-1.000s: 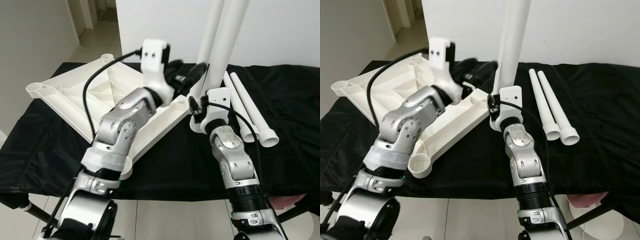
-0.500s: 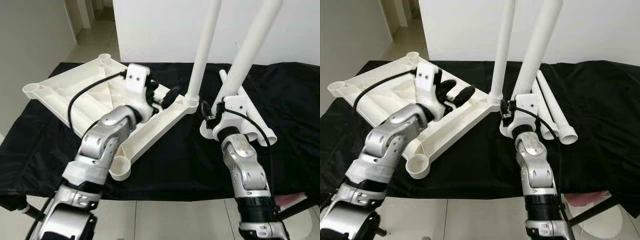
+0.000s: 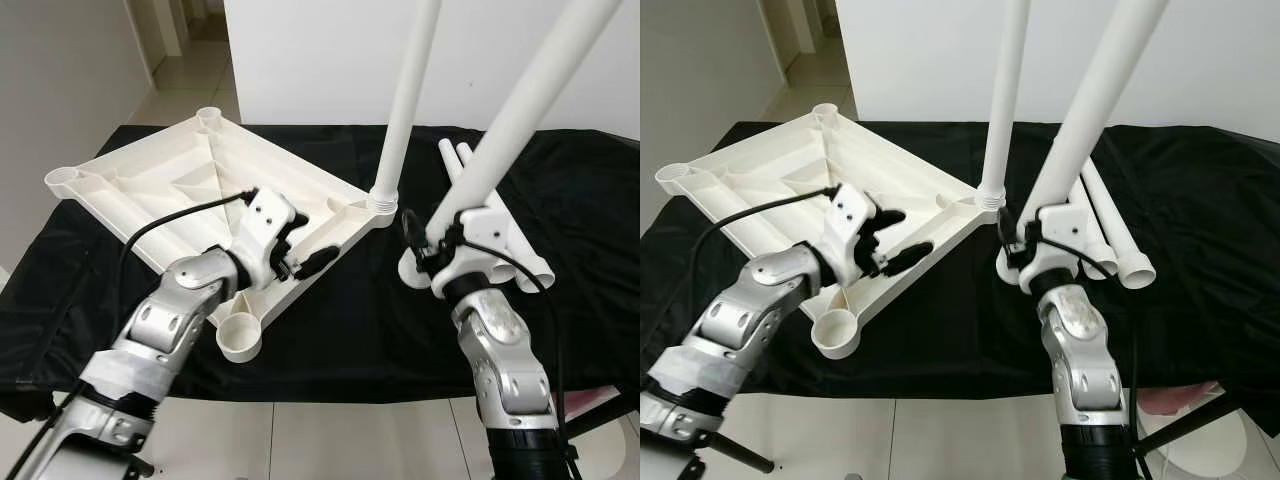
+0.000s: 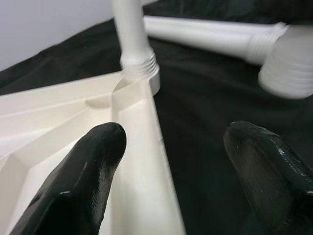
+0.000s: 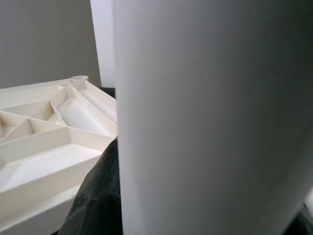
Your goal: Building children table
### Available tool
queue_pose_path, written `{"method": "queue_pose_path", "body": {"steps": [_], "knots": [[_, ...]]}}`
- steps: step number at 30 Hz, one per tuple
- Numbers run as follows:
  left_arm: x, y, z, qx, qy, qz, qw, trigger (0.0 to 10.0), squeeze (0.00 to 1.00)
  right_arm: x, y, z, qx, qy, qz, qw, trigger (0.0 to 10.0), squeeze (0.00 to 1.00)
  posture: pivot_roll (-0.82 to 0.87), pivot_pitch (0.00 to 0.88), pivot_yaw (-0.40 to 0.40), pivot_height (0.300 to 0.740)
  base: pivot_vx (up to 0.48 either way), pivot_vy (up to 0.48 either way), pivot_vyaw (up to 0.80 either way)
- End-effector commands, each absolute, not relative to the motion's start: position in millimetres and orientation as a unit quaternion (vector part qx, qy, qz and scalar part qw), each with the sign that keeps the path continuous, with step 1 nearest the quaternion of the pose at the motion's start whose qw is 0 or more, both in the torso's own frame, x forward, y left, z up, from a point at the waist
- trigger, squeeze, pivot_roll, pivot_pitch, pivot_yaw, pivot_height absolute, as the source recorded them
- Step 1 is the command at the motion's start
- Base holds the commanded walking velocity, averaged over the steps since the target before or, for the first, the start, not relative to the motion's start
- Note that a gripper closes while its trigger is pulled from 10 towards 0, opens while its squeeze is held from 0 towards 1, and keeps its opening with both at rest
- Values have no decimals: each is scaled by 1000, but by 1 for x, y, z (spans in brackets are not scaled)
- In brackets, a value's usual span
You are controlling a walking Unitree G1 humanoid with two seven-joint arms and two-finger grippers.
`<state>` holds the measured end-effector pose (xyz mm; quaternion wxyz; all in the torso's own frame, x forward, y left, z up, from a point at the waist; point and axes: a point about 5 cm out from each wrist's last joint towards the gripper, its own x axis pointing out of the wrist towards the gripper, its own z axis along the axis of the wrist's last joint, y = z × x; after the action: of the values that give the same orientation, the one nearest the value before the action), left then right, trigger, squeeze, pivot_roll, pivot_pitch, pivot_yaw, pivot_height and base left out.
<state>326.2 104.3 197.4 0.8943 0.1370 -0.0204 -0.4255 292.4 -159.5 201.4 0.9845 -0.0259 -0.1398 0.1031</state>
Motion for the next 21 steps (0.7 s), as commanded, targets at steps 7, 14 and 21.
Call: {"method": "queue_pose_path", "body": {"steps": [7,14,21], "knots": [[327,126,183,187,7,-419,888,10000,0,284,-162,207,-39,-161,120,979,10000,0,-24,42,71,740,0,0,0],[332,155,174,233,34,-407,882,10000,0,283,-165,205,-44,-157,122,979,10000,0,-15,40,67,740,0,0,0],[333,178,170,260,54,-384,885,10000,0,284,-164,207,-46,-162,129,977,10000,0,-4,42,63,740,0,0,0]]}}
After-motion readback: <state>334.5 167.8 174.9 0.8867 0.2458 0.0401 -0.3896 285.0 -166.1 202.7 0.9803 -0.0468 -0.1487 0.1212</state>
